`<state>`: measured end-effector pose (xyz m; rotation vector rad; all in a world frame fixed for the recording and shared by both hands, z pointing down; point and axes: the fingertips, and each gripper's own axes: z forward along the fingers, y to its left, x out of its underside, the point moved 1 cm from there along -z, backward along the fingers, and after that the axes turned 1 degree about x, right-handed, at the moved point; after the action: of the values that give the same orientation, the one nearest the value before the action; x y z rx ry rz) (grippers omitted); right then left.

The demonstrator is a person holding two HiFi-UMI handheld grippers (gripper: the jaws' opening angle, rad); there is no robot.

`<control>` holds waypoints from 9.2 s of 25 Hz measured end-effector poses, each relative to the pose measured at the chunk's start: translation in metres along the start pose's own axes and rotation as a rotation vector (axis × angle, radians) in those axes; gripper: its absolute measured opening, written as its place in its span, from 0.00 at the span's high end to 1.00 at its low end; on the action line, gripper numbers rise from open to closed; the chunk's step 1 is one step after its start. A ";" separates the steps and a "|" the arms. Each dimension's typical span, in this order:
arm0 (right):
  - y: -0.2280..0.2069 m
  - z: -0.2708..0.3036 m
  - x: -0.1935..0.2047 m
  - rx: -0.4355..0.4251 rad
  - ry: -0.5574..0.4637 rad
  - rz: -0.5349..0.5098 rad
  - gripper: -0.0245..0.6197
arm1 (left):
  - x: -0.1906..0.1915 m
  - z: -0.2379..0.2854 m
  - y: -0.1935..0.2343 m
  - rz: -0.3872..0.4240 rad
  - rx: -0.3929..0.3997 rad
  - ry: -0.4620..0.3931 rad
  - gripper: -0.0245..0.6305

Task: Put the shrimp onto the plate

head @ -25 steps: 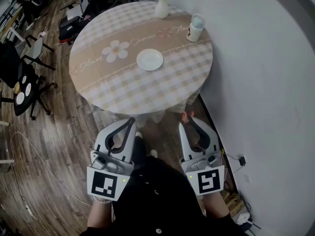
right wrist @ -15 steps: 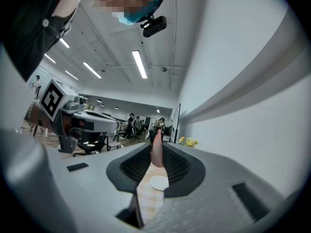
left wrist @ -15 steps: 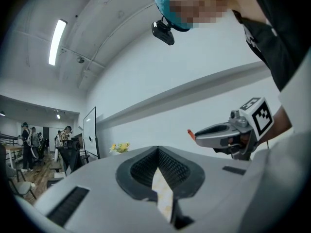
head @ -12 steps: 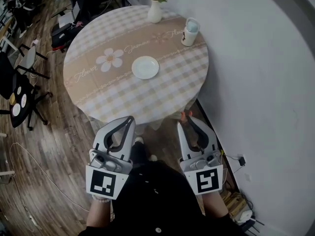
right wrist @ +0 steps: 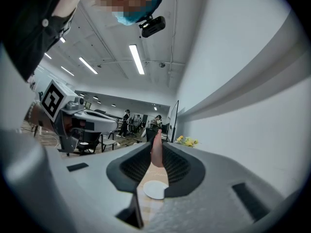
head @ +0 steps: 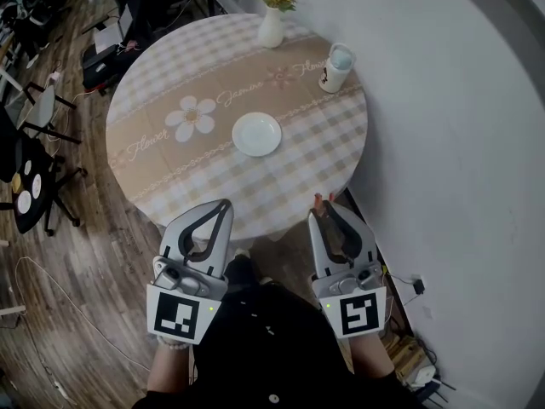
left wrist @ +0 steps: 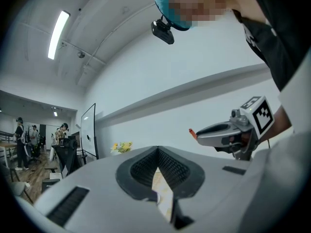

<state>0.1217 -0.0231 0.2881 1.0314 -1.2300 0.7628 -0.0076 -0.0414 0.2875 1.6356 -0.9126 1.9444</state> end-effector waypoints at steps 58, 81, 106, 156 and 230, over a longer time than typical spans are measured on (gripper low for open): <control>-0.014 0.141 0.020 -0.041 0.061 -0.024 0.87 | 0.027 0.064 0.108 -0.009 -0.014 -0.003 0.96; -0.017 0.212 0.111 -0.220 0.211 -0.056 0.87 | 0.048 0.062 0.120 -0.009 -0.170 0.081 0.96; 0.013 0.288 0.251 -0.440 0.469 -0.218 0.87 | 0.069 0.044 0.130 -0.059 -0.281 0.149 0.96; -0.005 0.261 0.231 -0.320 0.426 -0.087 0.96 | 0.053 0.037 0.117 -0.048 -0.233 0.107 0.96; -0.023 0.128 -0.021 -0.062 -0.077 -0.136 0.96 | 0.004 0.056 0.101 0.023 -0.078 -0.036 0.96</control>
<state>0.0903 -0.1486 0.2650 1.0899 -1.2284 0.5811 -0.0409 -0.1514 0.2757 1.6271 -1.0127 1.8753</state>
